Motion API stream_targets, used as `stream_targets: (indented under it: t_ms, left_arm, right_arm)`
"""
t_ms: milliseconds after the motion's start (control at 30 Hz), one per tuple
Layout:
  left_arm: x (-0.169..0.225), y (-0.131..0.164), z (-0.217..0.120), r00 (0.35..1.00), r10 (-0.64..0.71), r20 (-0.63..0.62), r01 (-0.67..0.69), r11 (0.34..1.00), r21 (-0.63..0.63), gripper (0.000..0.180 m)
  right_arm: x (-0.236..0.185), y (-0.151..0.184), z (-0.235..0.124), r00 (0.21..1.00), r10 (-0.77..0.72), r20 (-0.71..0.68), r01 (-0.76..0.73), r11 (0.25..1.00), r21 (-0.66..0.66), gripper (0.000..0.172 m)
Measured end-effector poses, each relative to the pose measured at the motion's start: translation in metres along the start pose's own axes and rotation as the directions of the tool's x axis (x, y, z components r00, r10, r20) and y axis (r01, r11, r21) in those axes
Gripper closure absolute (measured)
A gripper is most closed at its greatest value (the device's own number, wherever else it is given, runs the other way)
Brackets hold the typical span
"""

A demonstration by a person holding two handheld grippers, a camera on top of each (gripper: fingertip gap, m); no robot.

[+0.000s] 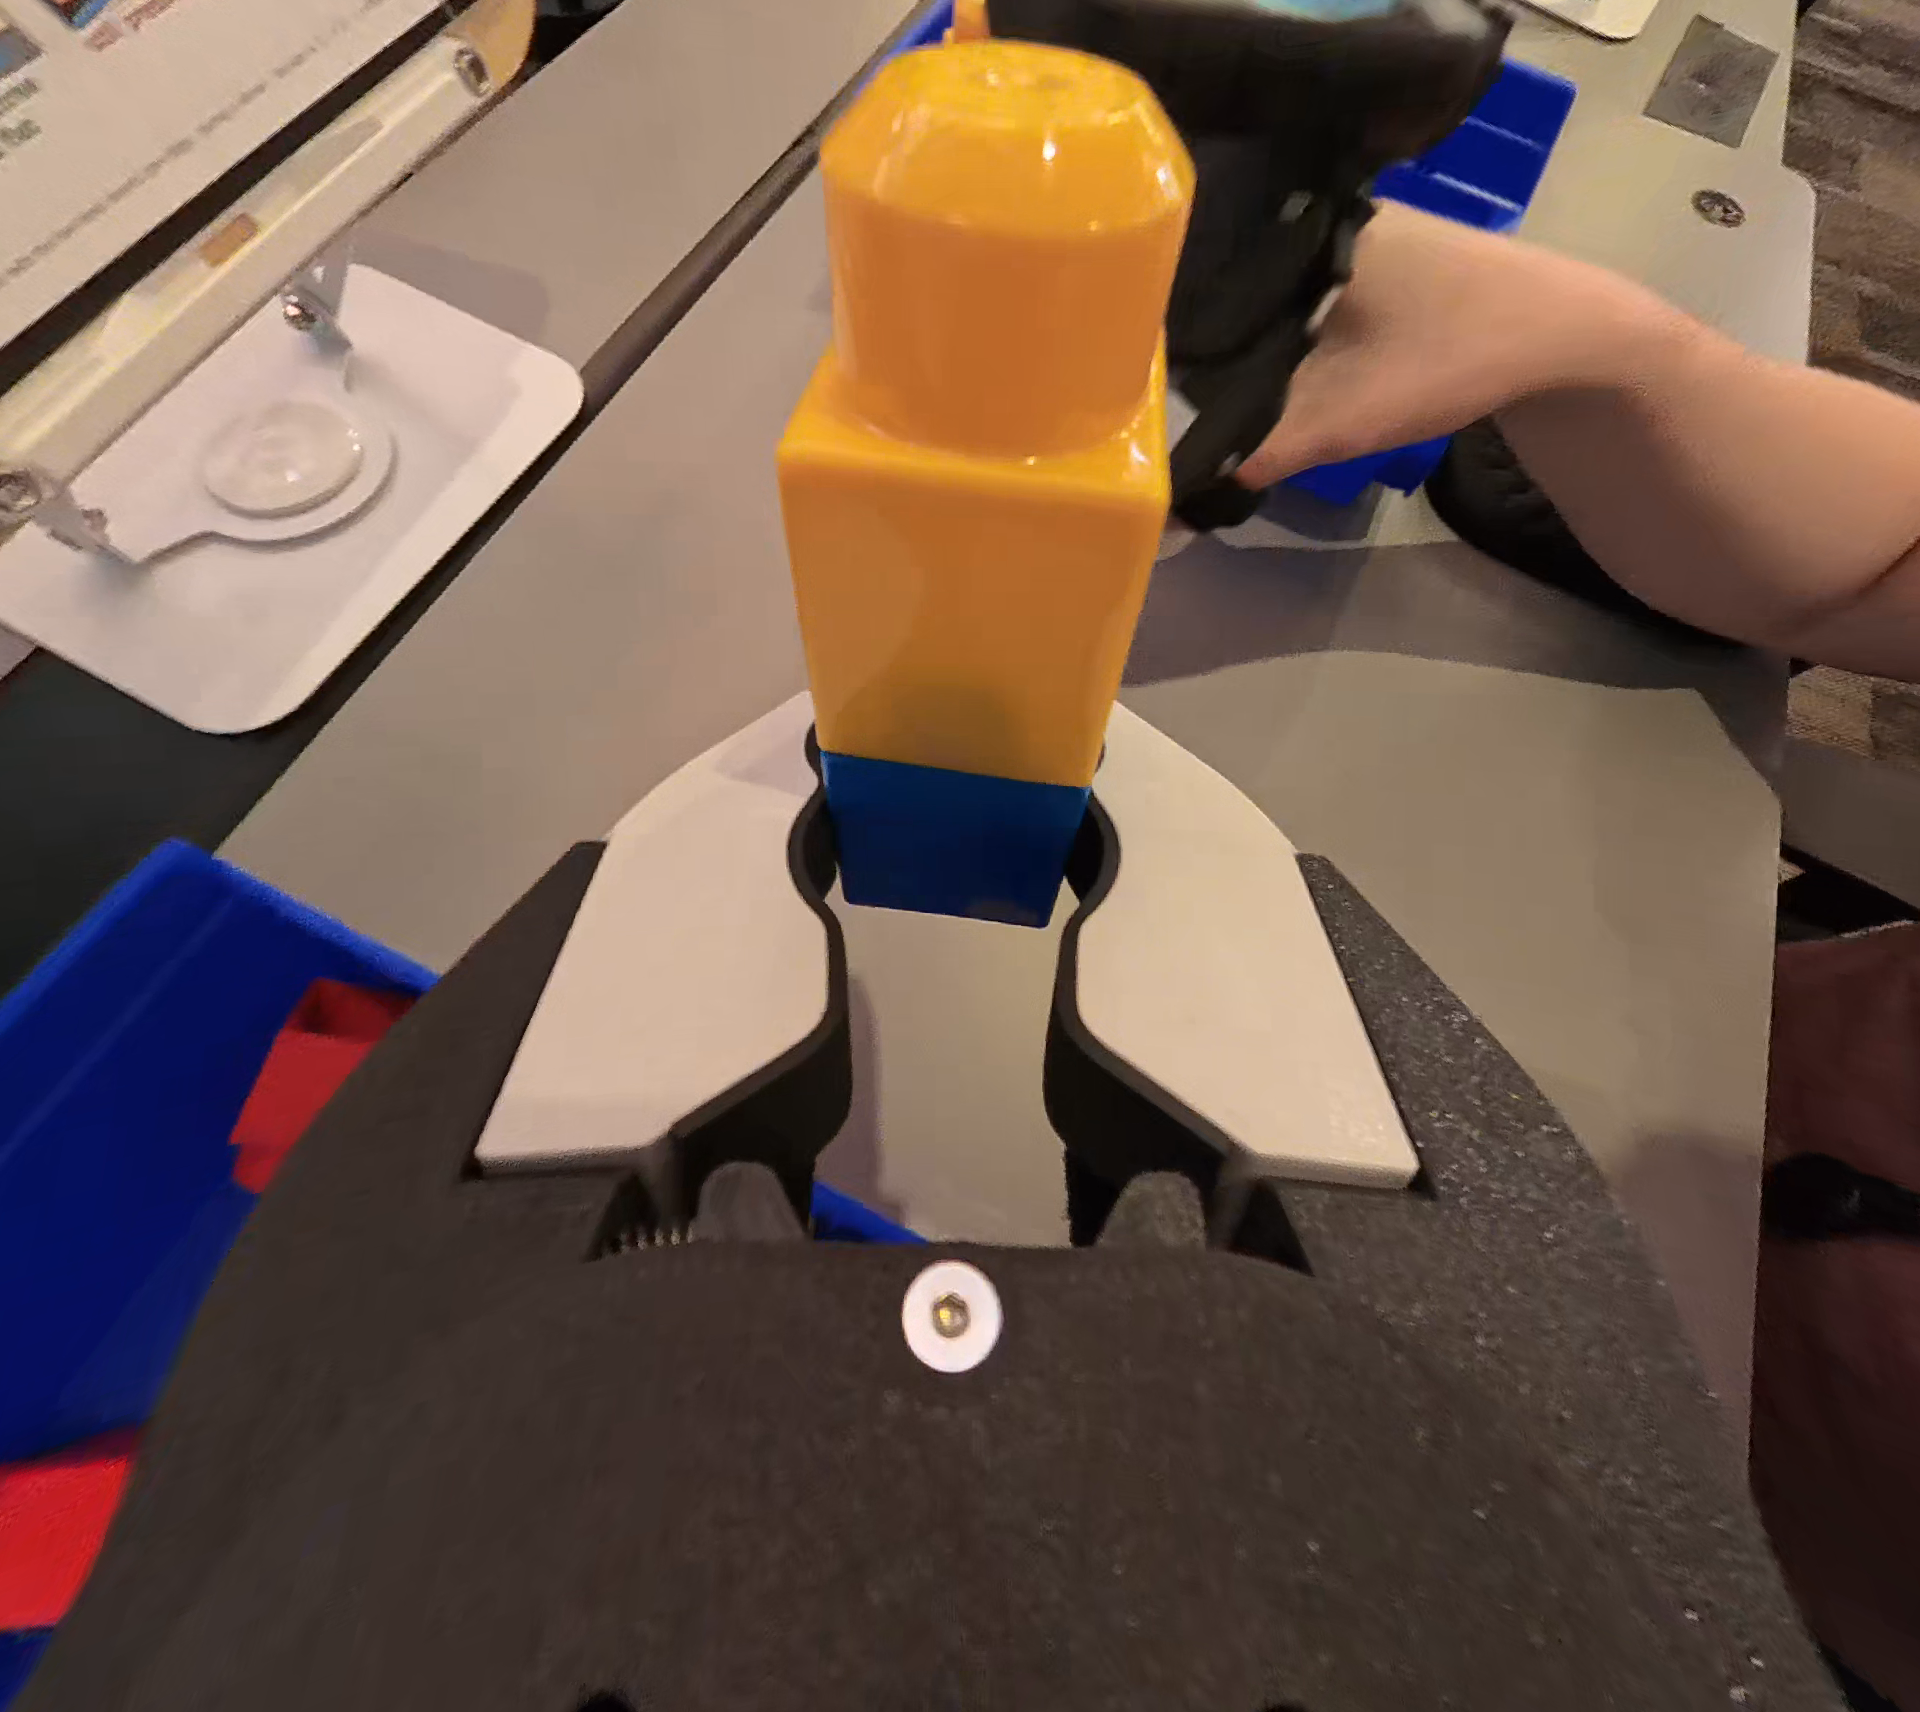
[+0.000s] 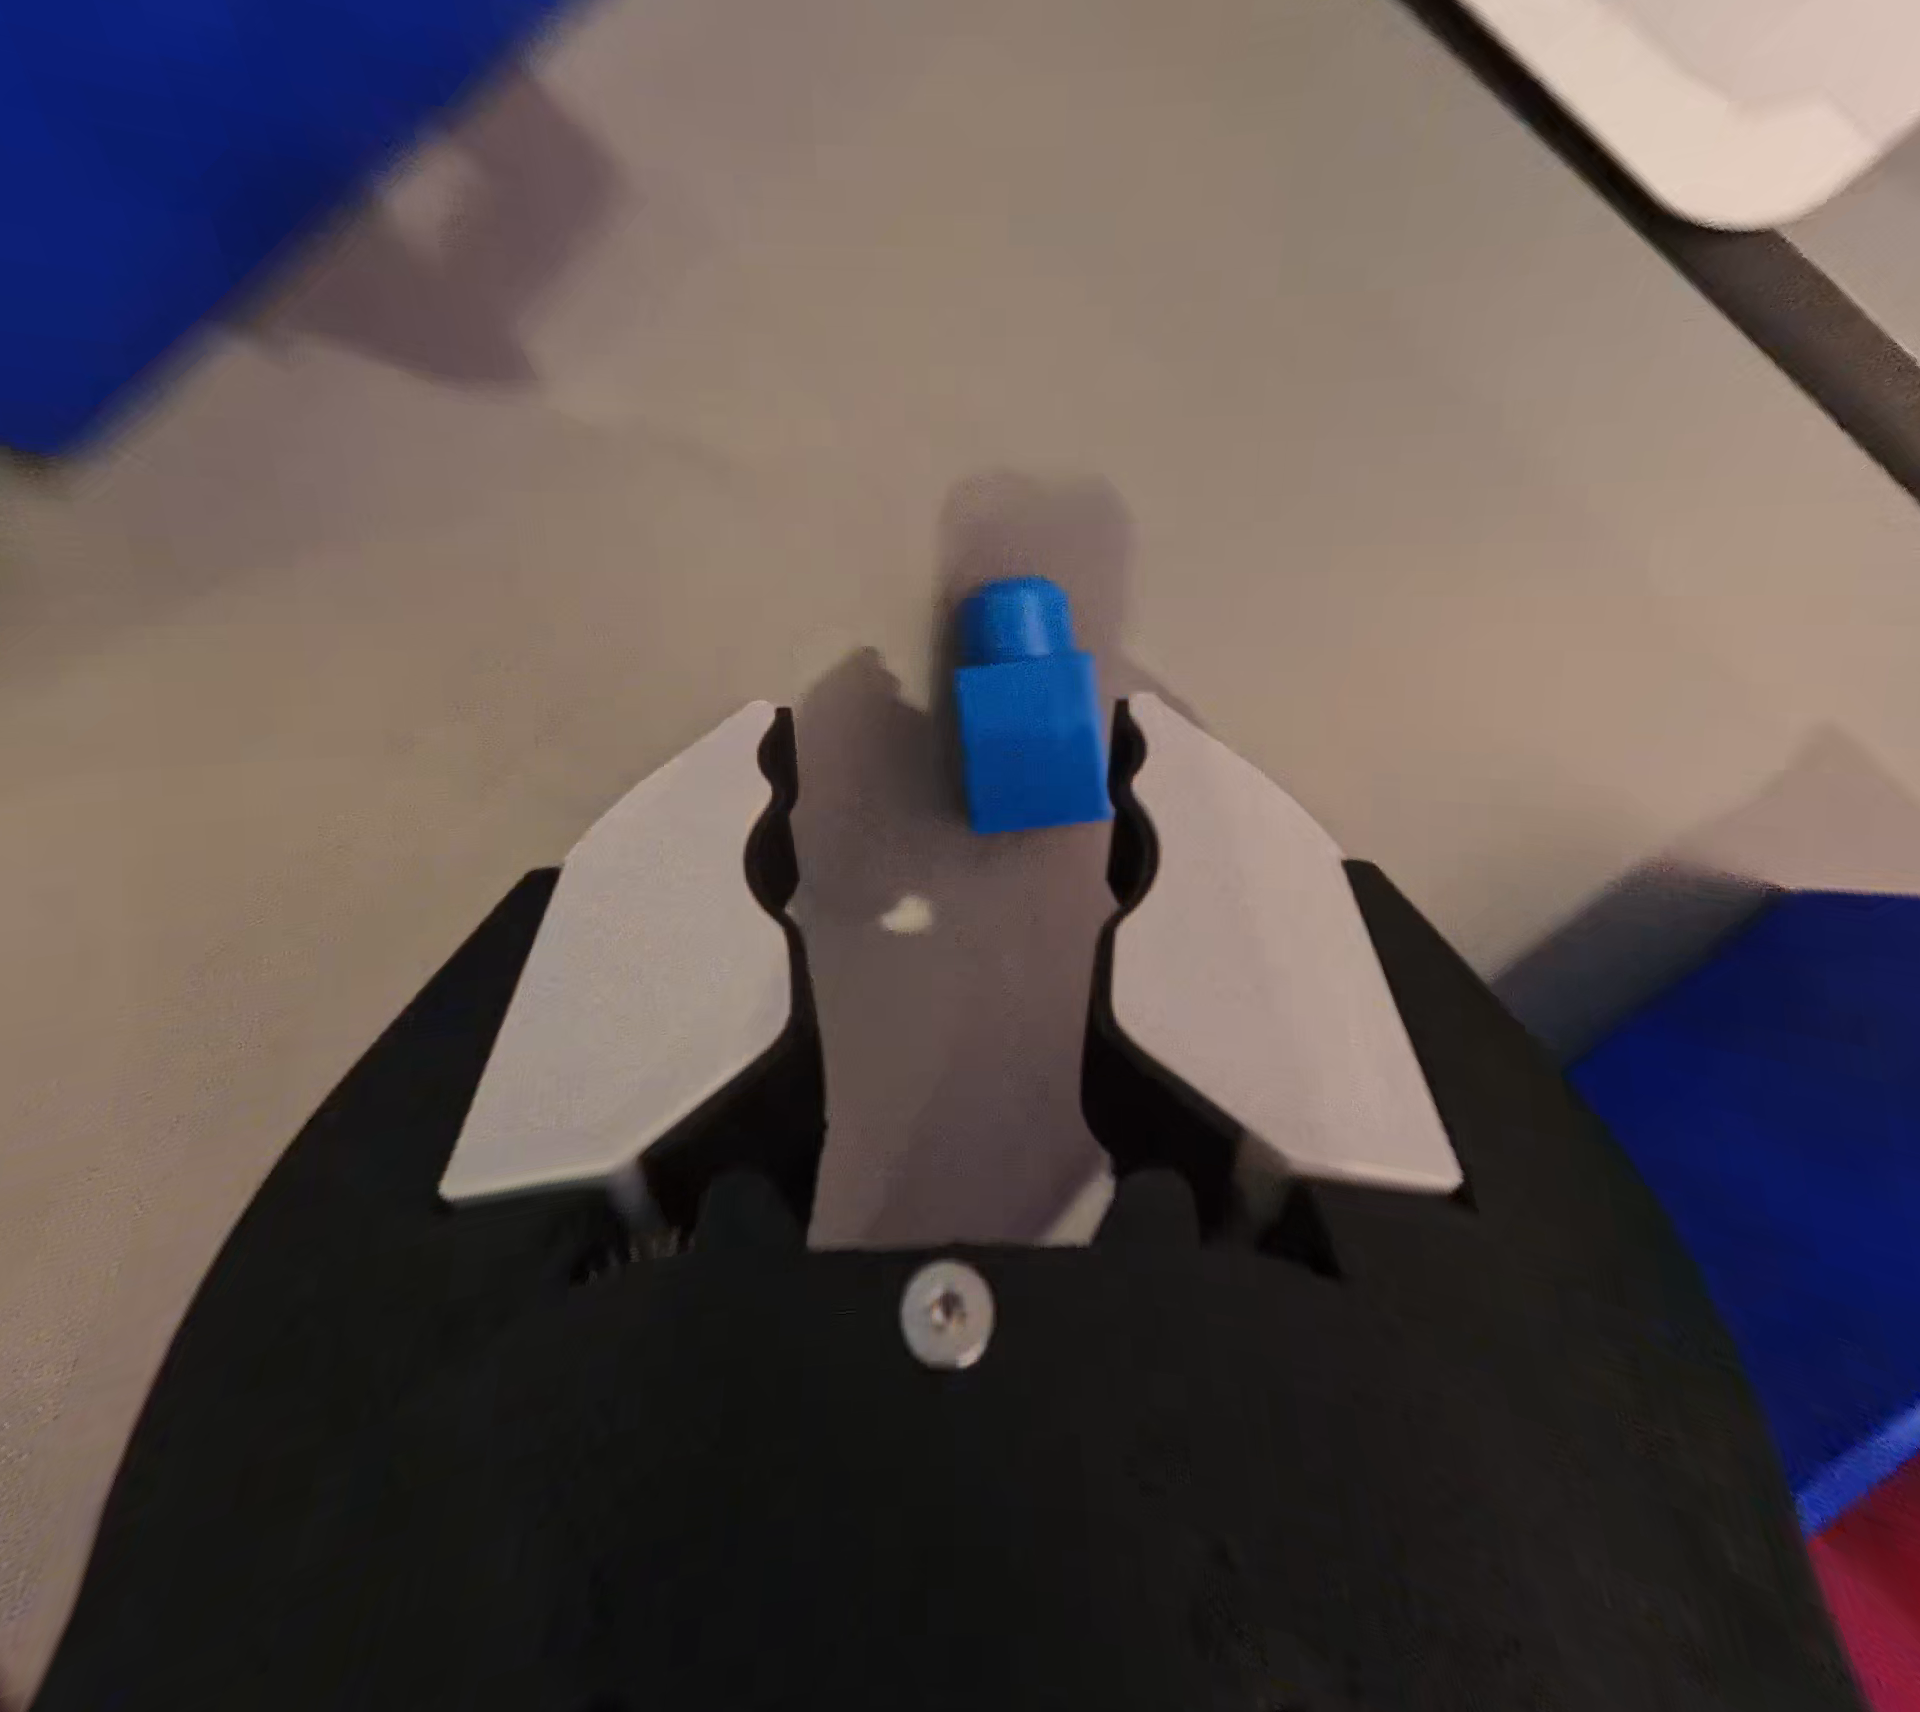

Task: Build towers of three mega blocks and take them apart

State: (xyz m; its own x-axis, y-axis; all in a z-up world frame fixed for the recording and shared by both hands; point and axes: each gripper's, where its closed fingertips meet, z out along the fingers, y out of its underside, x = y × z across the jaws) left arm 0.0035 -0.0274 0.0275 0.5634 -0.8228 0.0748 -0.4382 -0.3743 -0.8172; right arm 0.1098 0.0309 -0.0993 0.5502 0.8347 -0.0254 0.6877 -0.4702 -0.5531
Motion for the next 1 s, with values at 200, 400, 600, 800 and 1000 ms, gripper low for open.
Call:
stream_targets:
  t_ms: [200, 400, 600, 800, 1000]
  left_arm:
    - [0.003, 0.005, -0.008, 0.999, -0.020, -0.031, 0.019, 1.000, -0.019, 0.139]
    - [0.037, -0.009, 0.001, 0.973, -0.045, -0.226, 0.055, 0.998, 0.037, 0.140]
    - [0.078, -0.017, 0.039, 0.930, -0.028, -0.367, 0.041, 0.999, 0.027, 0.140]
    - [0.098, -0.016, 0.063, 0.926, 0.006, -0.377, -0.004, 1.000, 0.005, 0.140]
    - [0.092, -0.019, 0.054, 0.938, 0.017, -0.347, -0.011, 1.000, 0.020, 0.140]
  right_arm:
    - [0.019, 0.027, 0.036, 0.989, -0.050, -0.136, 0.022, 0.980, -0.199, 0.126]
    - [0.006, -0.015, -0.006, 0.998, 0.051, 0.033, -0.054, 0.994, 0.095, 0.135]
    - [-0.061, -0.105, -0.238, 0.836, -0.255, 0.485, -0.362, 0.408, 0.838, 0.136]
    - [-0.080, -0.107, -0.219, 0.765, -0.275, 0.582, -0.437, 0.443, 0.783, 0.135]
    - [-0.090, -0.109, -0.192, 0.759, -0.274, 0.591, -0.417, 0.493, 0.764, 0.136]
